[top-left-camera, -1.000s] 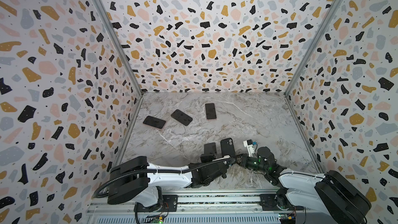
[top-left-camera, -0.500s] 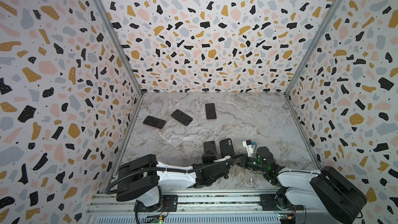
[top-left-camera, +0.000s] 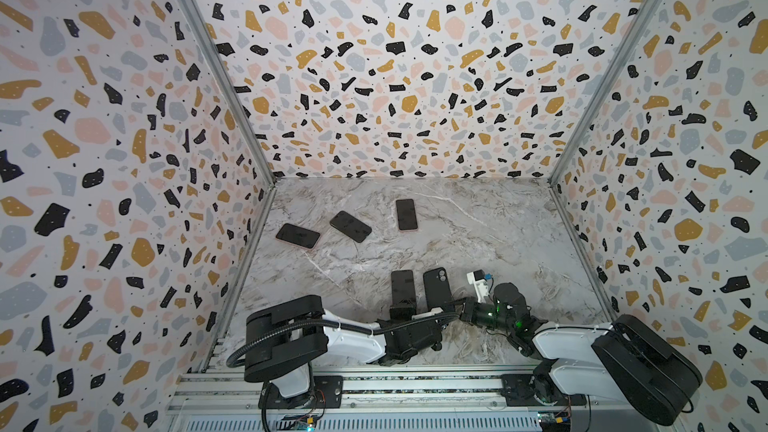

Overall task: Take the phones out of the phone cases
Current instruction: 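Hold the black case in the left gripper and purple phone in the right gripper, then lower the black case and purple phone onto the table and open both grippers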

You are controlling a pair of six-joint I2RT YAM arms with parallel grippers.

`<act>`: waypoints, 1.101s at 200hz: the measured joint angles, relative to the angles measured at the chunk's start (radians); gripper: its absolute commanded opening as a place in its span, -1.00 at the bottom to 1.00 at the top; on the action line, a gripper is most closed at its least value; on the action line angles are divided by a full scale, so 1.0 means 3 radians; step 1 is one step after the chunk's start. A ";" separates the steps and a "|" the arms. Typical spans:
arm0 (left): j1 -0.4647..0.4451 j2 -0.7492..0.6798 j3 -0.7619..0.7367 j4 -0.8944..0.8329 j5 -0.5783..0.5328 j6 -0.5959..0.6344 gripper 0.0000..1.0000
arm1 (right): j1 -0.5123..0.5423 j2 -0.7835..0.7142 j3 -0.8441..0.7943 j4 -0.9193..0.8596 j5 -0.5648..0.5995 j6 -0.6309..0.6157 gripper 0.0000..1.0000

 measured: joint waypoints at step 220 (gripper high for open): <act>-0.0019 -0.1064 0.0200 -0.0619 -0.0080 -0.0750 0.99 | 0.0191 0.0595 0.0334 0.0006 0.0362 -0.0088 -1.00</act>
